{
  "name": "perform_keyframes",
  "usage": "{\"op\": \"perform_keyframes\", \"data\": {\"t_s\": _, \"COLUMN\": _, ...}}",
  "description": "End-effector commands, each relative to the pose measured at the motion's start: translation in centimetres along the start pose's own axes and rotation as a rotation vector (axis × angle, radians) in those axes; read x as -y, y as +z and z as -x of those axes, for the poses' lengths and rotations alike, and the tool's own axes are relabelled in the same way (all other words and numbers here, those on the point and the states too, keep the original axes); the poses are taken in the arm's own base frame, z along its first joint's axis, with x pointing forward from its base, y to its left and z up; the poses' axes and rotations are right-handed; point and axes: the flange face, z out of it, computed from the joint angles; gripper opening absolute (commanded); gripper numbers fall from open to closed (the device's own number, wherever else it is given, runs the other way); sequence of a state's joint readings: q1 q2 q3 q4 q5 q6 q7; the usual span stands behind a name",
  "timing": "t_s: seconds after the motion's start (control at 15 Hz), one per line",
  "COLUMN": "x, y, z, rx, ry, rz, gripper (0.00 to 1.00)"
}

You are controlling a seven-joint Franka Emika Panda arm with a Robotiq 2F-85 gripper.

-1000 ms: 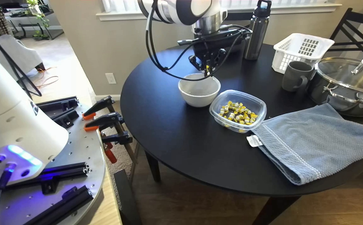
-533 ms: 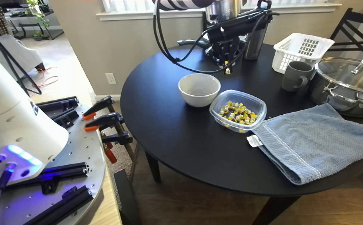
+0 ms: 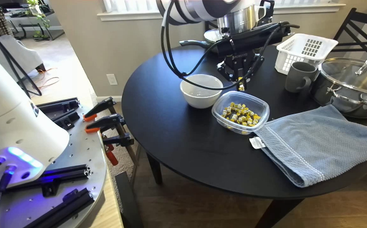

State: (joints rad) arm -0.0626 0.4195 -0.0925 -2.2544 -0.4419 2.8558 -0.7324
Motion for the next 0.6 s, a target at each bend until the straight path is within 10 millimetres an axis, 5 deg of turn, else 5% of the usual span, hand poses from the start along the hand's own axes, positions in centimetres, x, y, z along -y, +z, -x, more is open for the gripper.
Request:
{"op": "perform_keyframes", "data": {"t_s": 0.0, "x": -0.01, "y": 0.63, "z": 0.04, "rx": 0.03, "ry": 0.027, "rz": 0.024, "gripper": 0.04}}
{"op": "perform_keyframes", "data": {"t_s": 0.13, "x": 0.01, "y": 0.73, "z": -0.19, "rx": 0.04, "ry": 0.035, "rz": 0.034, "gripper": 0.04}}
{"op": "perform_keyframes", "data": {"t_s": 0.2, "x": 0.02, "y": 0.77, "z": -0.35, "rx": 0.044, "ry": 0.038, "rz": 0.037, "gripper": 0.42}}
{"op": "perform_keyframes", "data": {"t_s": 0.53, "x": 0.03, "y": 0.94, "z": -0.6, "rx": 0.065, "ry": 0.05, "rz": 0.051, "gripper": 0.68}}
